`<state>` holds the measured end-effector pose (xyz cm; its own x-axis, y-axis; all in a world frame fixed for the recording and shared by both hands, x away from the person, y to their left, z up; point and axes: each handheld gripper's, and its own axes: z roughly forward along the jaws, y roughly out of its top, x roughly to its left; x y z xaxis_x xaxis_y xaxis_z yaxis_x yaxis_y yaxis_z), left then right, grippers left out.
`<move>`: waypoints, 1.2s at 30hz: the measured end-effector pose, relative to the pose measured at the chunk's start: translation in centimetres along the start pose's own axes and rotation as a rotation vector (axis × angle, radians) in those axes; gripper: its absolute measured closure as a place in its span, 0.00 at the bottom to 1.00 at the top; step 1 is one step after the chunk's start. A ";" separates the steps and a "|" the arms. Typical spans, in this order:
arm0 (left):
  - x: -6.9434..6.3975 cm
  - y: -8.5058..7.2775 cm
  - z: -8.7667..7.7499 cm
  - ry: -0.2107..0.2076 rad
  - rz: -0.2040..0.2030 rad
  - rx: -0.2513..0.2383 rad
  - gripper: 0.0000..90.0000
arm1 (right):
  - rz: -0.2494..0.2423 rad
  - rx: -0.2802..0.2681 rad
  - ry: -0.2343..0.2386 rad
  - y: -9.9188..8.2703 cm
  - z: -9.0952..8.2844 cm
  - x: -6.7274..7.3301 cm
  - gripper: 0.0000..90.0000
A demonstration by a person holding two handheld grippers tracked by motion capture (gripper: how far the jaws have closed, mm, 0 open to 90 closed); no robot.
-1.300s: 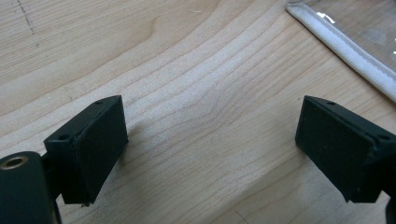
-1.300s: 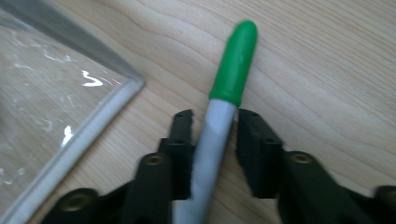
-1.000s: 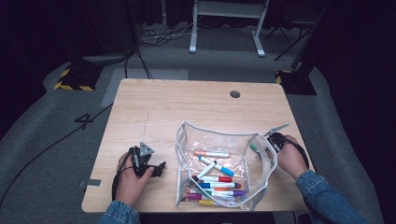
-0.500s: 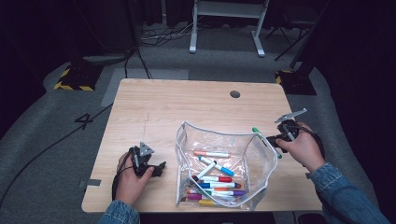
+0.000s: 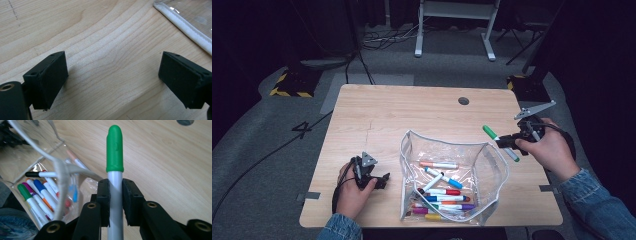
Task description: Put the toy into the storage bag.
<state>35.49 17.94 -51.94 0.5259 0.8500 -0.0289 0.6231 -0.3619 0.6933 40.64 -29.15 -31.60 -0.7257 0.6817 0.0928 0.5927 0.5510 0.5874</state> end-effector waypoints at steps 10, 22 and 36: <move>0.0 0.1 0.0 0.001 0.001 0.004 0.10 | -0.062 -0.050 0.089 2.2 -2.6 3.0 0.86; 0.0 0.1 0.0 0.000 0.002 0.003 0.10 | -0.231 -0.021 0.191 4.4 -1.4 8.6 0.86; 0.0 0.1 0.0 0.001 0.005 0.003 0.10 | -0.381 0.093 0.287 5.1 3.5 13.3 0.86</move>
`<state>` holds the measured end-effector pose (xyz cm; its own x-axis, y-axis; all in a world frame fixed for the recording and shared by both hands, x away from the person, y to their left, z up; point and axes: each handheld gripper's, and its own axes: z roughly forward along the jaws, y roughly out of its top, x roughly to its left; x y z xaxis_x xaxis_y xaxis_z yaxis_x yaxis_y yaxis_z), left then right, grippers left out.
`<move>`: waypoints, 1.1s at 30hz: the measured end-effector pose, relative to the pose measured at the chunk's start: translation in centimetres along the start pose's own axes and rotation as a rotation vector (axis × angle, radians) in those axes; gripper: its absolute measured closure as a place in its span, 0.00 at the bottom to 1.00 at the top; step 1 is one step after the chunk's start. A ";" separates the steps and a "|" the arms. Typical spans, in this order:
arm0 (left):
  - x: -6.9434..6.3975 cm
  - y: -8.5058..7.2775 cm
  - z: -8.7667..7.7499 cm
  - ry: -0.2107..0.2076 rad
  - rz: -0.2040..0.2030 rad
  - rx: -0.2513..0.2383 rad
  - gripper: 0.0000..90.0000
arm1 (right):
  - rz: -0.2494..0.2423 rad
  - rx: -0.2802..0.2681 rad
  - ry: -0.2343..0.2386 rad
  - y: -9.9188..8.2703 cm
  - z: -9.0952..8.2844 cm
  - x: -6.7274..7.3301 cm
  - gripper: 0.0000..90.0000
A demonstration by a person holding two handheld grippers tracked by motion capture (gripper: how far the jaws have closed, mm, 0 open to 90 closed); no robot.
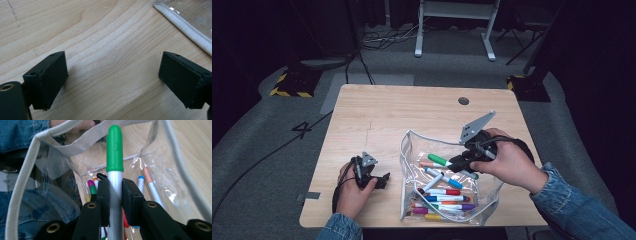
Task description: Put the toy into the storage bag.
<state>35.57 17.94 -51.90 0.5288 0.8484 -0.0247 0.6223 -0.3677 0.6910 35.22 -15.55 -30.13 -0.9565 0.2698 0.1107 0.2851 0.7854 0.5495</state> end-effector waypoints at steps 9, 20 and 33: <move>0.0 0.0 0.0 0.000 0.000 0.000 0.10 | -0.051 0.108 0.028 0.2 3.5 0.4 0.86; 0.0 0.0 0.0 0.000 0.000 0.000 0.10 | -0.085 0.237 0.049 0.0 7.2 1.0 0.86; 0.0 0.0 0.0 0.000 0.000 0.000 0.10 | -0.137 0.404 0.070 -0.9 10.5 1.7 0.86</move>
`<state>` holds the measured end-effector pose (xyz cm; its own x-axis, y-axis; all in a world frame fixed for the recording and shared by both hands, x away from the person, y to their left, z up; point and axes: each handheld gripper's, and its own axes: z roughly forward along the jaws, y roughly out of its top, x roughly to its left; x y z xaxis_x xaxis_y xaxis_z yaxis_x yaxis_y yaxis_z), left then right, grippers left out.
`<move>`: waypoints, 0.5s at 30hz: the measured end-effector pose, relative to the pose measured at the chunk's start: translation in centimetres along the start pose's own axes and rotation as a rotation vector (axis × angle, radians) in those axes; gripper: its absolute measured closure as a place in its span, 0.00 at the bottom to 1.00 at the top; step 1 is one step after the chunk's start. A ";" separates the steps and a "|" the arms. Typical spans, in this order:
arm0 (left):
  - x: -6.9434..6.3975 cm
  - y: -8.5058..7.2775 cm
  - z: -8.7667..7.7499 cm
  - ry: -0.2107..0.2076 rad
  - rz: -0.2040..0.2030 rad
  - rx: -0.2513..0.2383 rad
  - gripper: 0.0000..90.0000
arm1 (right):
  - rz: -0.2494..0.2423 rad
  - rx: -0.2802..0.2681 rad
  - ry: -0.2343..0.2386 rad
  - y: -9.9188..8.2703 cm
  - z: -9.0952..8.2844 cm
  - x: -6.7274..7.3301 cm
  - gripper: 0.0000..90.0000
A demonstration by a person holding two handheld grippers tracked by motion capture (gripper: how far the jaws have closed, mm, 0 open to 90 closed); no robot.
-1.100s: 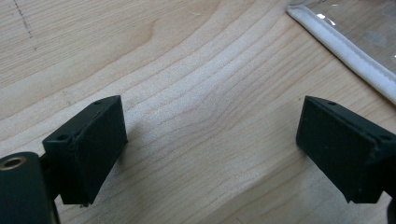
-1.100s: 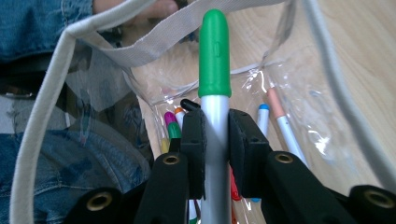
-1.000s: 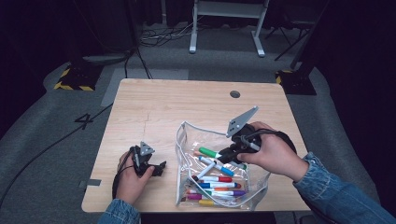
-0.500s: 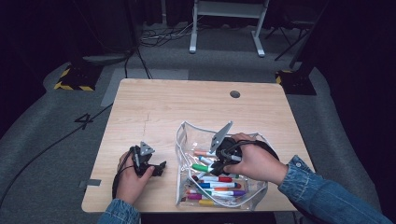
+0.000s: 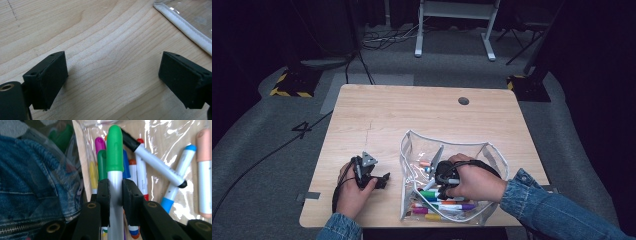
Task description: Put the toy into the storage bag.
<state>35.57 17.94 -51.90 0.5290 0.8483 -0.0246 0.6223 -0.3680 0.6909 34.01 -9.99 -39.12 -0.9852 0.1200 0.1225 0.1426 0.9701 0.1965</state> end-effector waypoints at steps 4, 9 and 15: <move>0.0 0.0 0.0 0.000 0.000 0.000 0.10 | -0.024 0.033 0.007 0.0 0.9 0.1 0.86; 0.0 0.0 0.0 0.001 0.000 -0.001 0.10 | -0.037 0.092 0.003 0.2 1.8 0.4 0.86; 0.0 0.0 0.0 0.001 0.000 -0.001 0.10 | -0.053 0.120 0.007 0.3 2.1 0.5 0.85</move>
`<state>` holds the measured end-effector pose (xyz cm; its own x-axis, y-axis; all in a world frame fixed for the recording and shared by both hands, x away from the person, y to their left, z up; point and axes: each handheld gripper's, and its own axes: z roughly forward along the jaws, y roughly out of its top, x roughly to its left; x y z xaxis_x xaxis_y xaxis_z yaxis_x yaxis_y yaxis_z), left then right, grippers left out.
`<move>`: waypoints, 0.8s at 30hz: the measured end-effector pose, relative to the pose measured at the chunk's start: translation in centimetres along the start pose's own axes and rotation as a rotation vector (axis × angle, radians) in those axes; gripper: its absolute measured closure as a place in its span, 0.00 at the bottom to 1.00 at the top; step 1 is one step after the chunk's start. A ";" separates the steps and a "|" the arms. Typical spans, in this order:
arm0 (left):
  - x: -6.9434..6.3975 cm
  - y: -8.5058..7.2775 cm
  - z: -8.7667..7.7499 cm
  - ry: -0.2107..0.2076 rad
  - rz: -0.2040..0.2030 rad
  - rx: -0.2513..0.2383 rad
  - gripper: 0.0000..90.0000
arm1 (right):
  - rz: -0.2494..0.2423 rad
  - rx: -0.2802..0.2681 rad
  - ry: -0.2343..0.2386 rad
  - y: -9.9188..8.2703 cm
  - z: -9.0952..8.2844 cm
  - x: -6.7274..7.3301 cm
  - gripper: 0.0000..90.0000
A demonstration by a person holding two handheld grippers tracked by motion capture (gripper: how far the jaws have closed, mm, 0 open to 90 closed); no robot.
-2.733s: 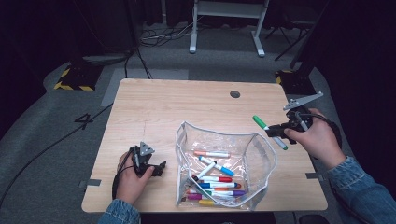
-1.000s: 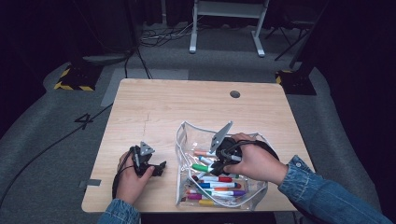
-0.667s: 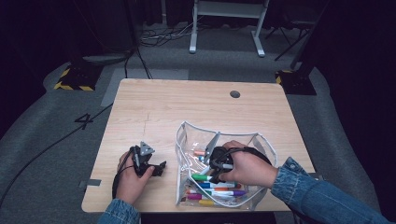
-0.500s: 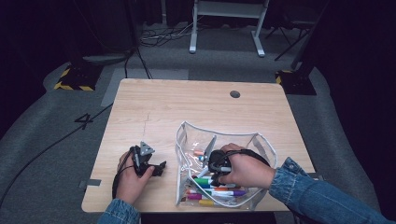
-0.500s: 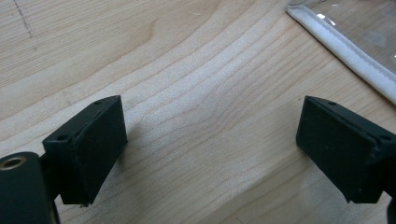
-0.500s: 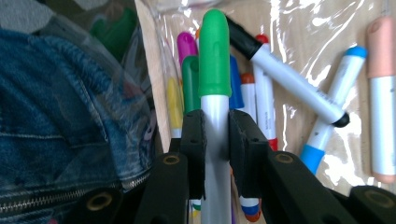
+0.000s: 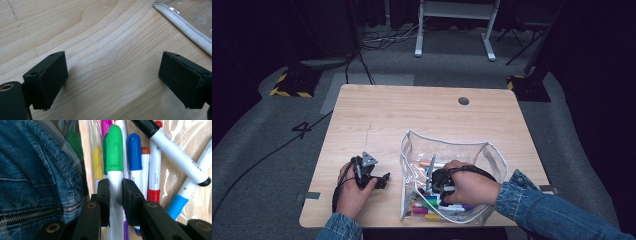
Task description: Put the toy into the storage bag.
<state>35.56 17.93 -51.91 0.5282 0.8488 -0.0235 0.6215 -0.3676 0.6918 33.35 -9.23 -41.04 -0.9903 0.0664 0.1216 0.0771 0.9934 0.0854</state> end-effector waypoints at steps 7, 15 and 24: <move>0.0 0.0 0.0 -0.001 0.000 0.001 0.10 | 0.010 -0.174 -0.099 -0.3 -1.4 -0.4 0.50; 0.0 0.0 0.0 -0.001 0.000 0.001 0.10 | 0.076 -0.346 -0.152 -1.7 -4.7 -0.5 0.44; 0.0 0.0 0.0 0.000 -0.002 -0.001 0.10 | 0.155 -0.533 -0.212 -4.1 -7.9 -1.0 0.38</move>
<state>35.56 17.94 -51.92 0.5274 0.8492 -0.0249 0.6216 -0.3657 0.6928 34.89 -14.15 -33.69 -0.9600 0.2790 -0.0231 0.2157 0.7899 0.5741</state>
